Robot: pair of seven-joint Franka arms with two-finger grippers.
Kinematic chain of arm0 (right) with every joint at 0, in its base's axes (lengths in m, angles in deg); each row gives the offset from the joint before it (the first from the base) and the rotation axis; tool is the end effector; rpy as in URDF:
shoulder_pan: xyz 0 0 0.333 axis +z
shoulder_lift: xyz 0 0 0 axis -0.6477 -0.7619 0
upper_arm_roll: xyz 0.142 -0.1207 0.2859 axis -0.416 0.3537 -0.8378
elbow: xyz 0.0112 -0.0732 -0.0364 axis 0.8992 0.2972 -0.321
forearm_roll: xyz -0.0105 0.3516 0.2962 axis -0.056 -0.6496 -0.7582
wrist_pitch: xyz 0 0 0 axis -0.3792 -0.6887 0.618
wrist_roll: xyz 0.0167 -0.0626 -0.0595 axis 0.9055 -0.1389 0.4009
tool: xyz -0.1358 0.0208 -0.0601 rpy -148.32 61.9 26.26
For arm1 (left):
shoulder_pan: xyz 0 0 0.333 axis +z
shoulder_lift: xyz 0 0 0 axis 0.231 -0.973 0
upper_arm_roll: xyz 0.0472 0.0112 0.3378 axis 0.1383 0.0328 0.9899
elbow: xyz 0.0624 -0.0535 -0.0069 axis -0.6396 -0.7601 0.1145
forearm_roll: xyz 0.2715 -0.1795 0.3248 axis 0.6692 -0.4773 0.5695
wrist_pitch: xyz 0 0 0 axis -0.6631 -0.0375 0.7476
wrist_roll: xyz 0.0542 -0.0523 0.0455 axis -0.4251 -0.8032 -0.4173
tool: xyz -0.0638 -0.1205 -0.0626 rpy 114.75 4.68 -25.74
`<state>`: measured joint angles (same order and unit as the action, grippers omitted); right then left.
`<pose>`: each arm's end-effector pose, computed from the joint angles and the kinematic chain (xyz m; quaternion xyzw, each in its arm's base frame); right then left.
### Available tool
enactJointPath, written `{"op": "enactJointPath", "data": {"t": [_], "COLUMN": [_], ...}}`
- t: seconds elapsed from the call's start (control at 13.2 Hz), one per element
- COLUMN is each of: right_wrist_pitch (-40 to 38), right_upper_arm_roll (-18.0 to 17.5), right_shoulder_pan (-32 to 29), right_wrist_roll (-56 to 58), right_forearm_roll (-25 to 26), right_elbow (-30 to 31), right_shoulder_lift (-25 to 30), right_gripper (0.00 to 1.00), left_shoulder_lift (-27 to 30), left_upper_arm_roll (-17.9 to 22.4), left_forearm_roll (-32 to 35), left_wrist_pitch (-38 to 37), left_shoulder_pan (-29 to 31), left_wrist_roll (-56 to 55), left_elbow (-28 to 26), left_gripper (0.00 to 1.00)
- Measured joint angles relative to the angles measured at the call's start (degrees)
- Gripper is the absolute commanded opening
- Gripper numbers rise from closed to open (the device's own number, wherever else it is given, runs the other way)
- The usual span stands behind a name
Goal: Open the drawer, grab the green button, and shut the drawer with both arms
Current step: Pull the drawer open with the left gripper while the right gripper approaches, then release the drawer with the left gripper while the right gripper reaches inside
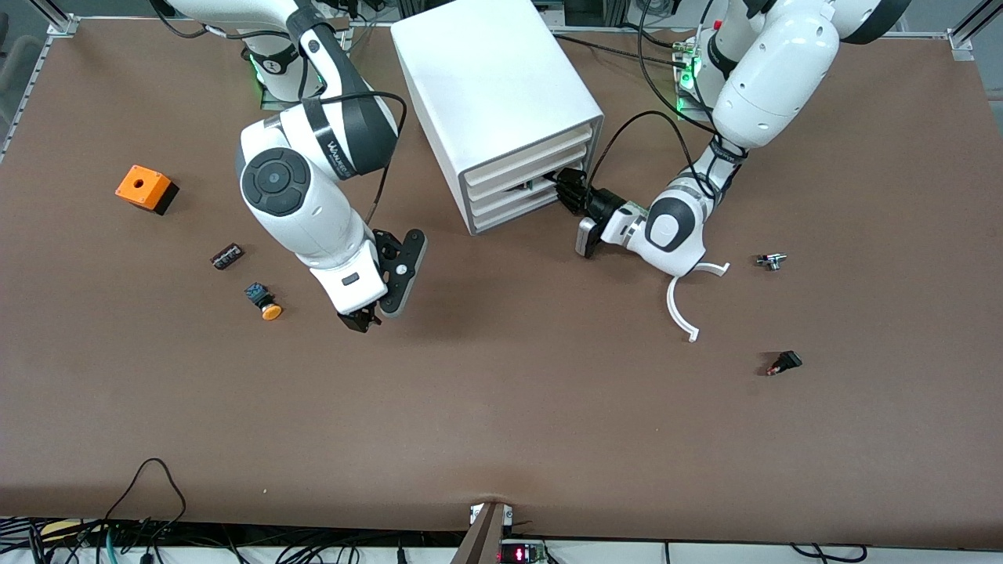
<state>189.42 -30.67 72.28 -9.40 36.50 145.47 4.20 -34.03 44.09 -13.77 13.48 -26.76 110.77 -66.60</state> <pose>0.6987 0.3723 0.3764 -0.7978 -0.6009 -0.0481 0.0126 0.4342 -0.3407 0.0470 0.6981 -0.2496 -0.1877 0.6443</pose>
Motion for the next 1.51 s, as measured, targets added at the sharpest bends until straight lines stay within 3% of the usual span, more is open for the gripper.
{"op": "enactJointPath", "data": {"t": [0.91, 1.44, 1.51], "right_wrist_pitch": [0.05, 0.07, 0.28], "right_upper_arm_roll": [0.25, 0.12, 0.09], "right_shoulder_pan": [1.79, 5.08, 5.71], "right_wrist_roll": [1.13, 1.15, 1.15], "right_forearm_roll": [0.0, 0.0, 0.0], "right_elbow": [-1.09, -1.3, -1.29], "right_shoulder_lift": [0.05, -0.04, -0.2], "right_gripper": [1.0, 1.0, 1.0], "left_shoulder_lift": [-0.18, -2.2, -2.34], "left_upper_arm_roll": [1.25, 2.49, 3.0], "left_forearm_roll": [8.86, 9.4, 9.4], "left_wrist_pitch": [0.04, -0.46, -0.49], "left_shoulder_pan": [7.77, 8.0, 8.02], "left_wrist_roll": [-10.07, -10.68, -10.69], "left_elbow": [12.79, 15.44, 16.09], "left_gripper": [0.0, 0.0, 0.45]}}
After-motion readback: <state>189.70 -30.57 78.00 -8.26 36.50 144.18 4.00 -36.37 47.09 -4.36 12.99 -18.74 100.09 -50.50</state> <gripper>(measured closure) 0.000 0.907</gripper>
